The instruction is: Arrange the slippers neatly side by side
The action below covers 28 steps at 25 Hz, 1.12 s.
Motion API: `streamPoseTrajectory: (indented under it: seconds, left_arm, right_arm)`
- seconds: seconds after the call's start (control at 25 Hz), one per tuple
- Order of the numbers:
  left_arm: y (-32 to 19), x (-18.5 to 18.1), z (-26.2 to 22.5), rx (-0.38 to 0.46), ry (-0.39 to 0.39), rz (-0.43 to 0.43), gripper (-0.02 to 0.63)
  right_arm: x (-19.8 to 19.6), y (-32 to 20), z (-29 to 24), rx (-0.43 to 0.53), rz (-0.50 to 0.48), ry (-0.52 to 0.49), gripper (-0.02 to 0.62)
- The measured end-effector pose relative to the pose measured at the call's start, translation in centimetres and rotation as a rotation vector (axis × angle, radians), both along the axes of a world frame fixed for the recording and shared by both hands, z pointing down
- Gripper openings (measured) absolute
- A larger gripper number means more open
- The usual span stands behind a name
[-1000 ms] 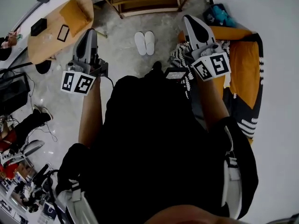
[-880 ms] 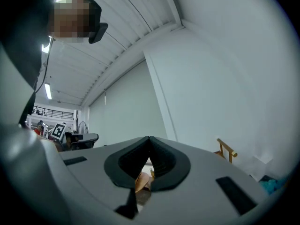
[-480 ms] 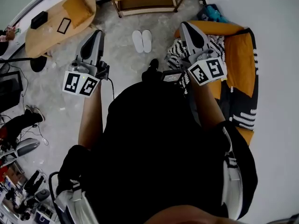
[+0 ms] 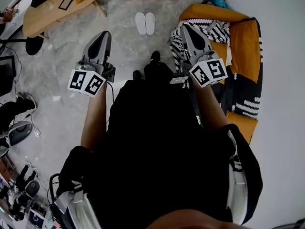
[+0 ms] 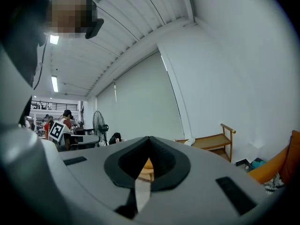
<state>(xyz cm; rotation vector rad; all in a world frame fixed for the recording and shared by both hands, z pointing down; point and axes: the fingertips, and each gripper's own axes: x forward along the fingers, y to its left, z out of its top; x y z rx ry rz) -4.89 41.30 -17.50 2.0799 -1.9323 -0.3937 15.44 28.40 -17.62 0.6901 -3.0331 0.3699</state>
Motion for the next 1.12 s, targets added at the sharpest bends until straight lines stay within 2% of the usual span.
streamPoseTrajectory:
  seconds: [0.16, 0.36, 0.48, 0.76, 1.12]
  left_arm:
    - [1.4, 2.1, -0.9, 0.023, -0.018, 0.015, 0.015]
    - [2.6, 3.8, -1.6, 0.019, -0.093, 0.026, 0.015]
    - [2.4, 5.1, -0.9, 0.0, -0.081, 0.02, 0.015]
    - [1.0, 11.0, -0.5, -0.019, -0.082, 0.069, 0.015]
    - [-0.1, 14.3, -0.2, -0.046, -0.077, 0.057, 0.015]
  right_arm:
    - [1.3, 2.1, -0.3, 0.02, -0.027, 0.004, 0.031]
    - [1.6, 3.3, -0.8, 0.035, -0.059, 0.028, 0.031]
    - [3.0, 3.4, -1.1, 0.037, -0.07, 0.021, 0.031]
    - [9.1, 2.6, 1.1, -0.002, -0.059, 0.055, 0.031]
    - [9.9, 2.0, 1.9, -0.025, -0.146, 0.022, 0.031]
